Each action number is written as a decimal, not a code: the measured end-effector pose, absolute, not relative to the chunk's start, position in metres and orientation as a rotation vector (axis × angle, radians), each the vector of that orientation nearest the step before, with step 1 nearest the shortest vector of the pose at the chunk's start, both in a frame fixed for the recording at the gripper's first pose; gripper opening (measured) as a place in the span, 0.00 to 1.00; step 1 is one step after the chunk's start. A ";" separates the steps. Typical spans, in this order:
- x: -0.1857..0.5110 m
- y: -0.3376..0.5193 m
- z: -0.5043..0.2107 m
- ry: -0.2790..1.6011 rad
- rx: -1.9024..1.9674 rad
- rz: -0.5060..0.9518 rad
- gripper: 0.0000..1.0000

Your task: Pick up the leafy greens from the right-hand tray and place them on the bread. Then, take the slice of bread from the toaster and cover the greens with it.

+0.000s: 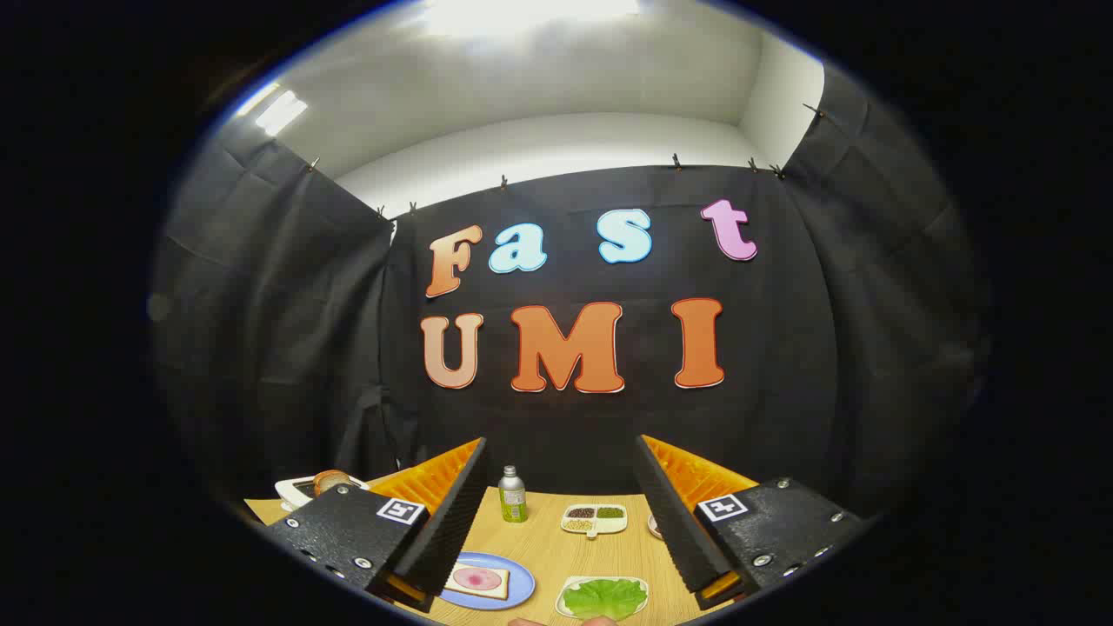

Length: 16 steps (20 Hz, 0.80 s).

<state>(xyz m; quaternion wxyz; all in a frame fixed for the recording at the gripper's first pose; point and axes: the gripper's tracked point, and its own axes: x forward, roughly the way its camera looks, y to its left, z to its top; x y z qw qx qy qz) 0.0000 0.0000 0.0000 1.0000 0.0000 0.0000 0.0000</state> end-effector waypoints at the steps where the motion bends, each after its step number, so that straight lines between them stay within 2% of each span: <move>1: -0.001 0.002 0.001 0.000 0.000 0.003 0.98; 16: -0.002 0.010 0.001 0.007 -0.009 0.025 0.98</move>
